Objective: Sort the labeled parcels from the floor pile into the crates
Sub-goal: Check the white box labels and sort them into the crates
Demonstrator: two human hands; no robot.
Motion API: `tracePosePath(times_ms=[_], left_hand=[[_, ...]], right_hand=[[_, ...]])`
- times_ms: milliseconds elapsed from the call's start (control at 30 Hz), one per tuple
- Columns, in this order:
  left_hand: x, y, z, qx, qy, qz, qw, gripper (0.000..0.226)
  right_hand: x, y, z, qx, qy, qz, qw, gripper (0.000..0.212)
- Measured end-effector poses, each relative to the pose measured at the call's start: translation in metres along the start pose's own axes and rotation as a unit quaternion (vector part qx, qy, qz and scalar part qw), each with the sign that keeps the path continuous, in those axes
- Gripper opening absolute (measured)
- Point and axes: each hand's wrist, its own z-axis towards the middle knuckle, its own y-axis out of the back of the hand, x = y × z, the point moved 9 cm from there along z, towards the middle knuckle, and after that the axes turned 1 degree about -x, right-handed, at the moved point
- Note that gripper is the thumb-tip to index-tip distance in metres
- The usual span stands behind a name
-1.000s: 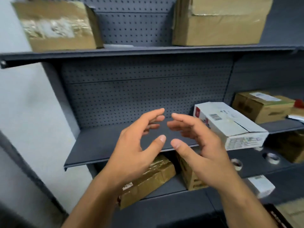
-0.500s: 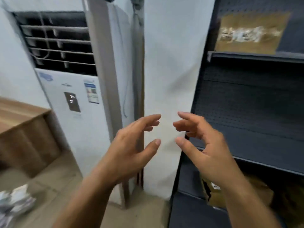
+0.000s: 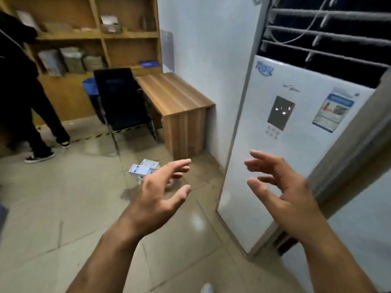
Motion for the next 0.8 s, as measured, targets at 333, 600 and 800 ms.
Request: tracePosePath(times_ms=[333, 600, 800], left_hand=[[0.188, 0.118, 0.054, -0.087, 0.174, 0.103, 0.976, 0.053], [0.301, 0.200, 0.104, -0.129, 0.260, 0.119, 0.950, 0.058], [0.397, 0.252, 0.121, -0.127, 0.304, 0.103, 0.939, 0.067]], right_hand=[[-0.052, -0.223, 0.185, 0.139, 0.028, 0.115, 0.983, 0.057], [-0.086, -0.364, 0.320, 0.233, -0.012, 0.136, 0.963, 0.052], [-0.109, -0.453, 0.371, 0.238, -0.057, 0.125, 0.962, 0.054]])
